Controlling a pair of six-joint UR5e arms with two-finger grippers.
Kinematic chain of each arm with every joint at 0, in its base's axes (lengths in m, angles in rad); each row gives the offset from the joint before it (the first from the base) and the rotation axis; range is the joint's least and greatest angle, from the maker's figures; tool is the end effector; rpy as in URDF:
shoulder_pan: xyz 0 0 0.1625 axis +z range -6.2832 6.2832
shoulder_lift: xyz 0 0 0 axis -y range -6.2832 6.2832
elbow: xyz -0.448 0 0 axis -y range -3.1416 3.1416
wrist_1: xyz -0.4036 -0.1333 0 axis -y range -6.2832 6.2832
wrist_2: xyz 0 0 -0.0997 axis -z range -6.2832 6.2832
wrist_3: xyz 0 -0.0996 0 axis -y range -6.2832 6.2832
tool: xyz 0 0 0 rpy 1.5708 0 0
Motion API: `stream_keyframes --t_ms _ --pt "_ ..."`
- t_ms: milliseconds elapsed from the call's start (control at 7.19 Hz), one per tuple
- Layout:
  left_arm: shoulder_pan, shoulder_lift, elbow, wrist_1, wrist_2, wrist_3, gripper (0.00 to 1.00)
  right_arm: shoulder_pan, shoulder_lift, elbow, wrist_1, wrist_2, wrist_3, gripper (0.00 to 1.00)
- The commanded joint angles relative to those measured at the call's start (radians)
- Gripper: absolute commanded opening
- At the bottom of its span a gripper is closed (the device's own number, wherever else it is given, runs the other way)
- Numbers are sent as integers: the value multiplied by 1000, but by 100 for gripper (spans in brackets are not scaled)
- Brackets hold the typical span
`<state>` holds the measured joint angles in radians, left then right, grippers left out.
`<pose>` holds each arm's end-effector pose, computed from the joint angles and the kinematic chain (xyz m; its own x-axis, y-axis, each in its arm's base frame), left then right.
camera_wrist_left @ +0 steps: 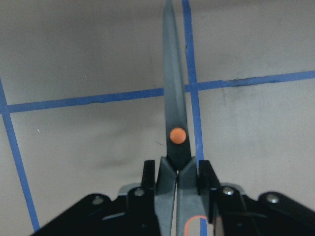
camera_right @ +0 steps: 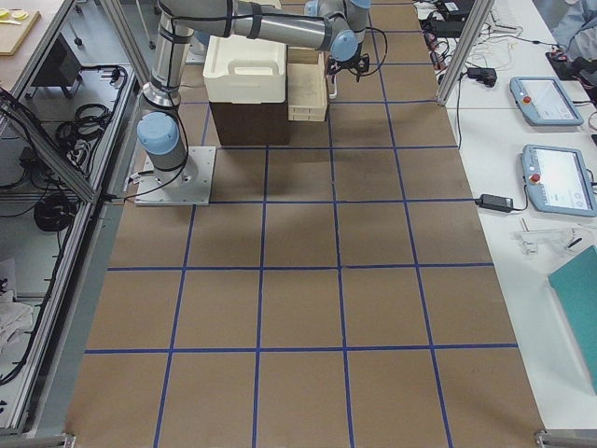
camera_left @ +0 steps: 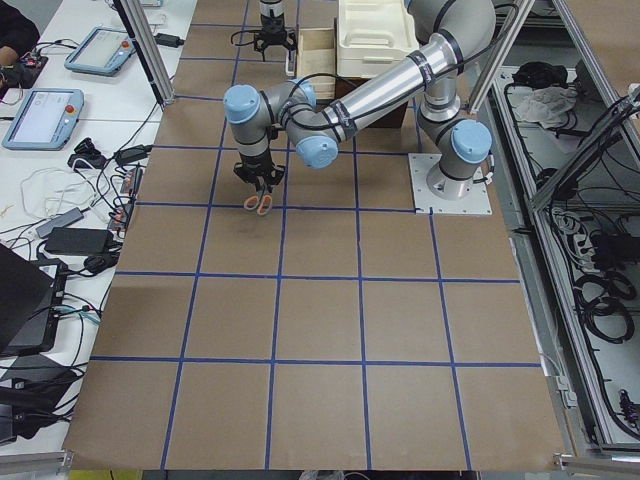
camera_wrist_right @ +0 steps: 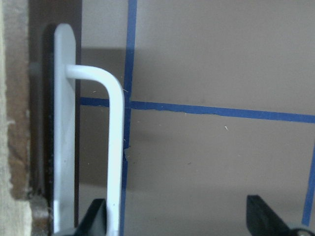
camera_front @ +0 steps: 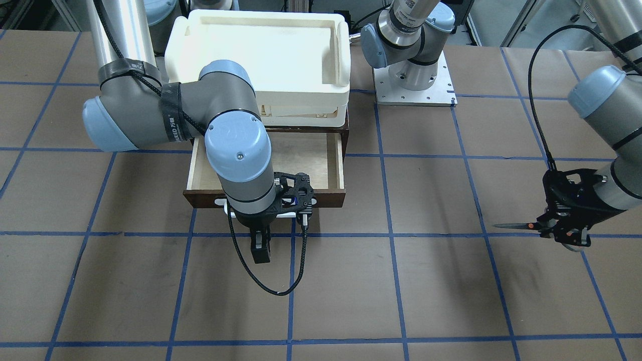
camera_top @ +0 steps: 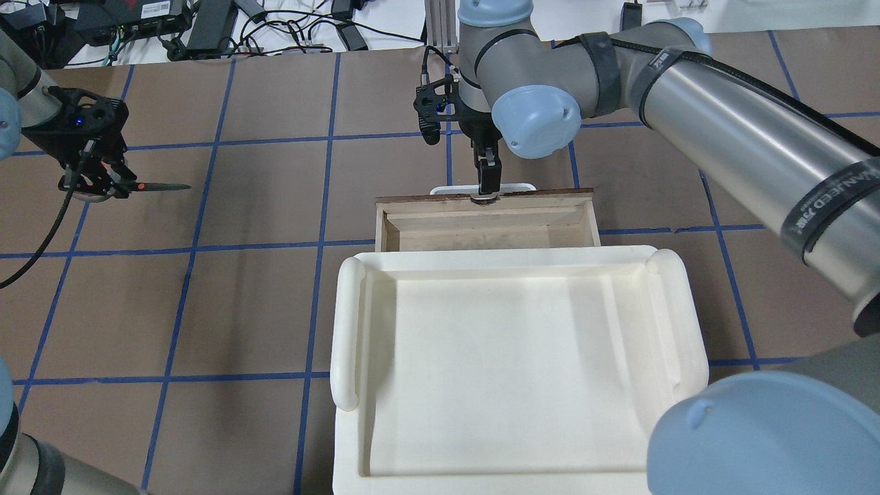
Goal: Place scissors in drawer with both arms
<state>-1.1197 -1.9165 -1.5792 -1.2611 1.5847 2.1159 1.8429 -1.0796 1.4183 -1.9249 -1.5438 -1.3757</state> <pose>0.1540 -0.6205 0.3401 0.0943 0.9945 0.0452 0.9955 -0.0939 -0.0111 0.3173 -0.6312 0.3254 0.0770 -0.9970 0.0099 -0.9966 -0.0773 -0.0295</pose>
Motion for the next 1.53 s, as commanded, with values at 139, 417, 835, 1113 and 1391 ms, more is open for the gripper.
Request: stream_keyframes --t_ms 139,417,835,1113,1391 --pt "0 -6 1 6 0 -4 0 -16 29 -28 -3 2 0 100" --pt "-2 -7 1 6 -2 -4 0 -17 46 -53 -3 10 0 100" --pt "-20 -1 5 3 -2 -14 0 -17 46 -55 -2 13 0 100" --pt "-64 11 22 -3 3 -20 0 -19 33 -55 3 19 23 100" --pt "-92 21 22 -49 -17 -22 0 -22 -3 -61 9 30 20 100"
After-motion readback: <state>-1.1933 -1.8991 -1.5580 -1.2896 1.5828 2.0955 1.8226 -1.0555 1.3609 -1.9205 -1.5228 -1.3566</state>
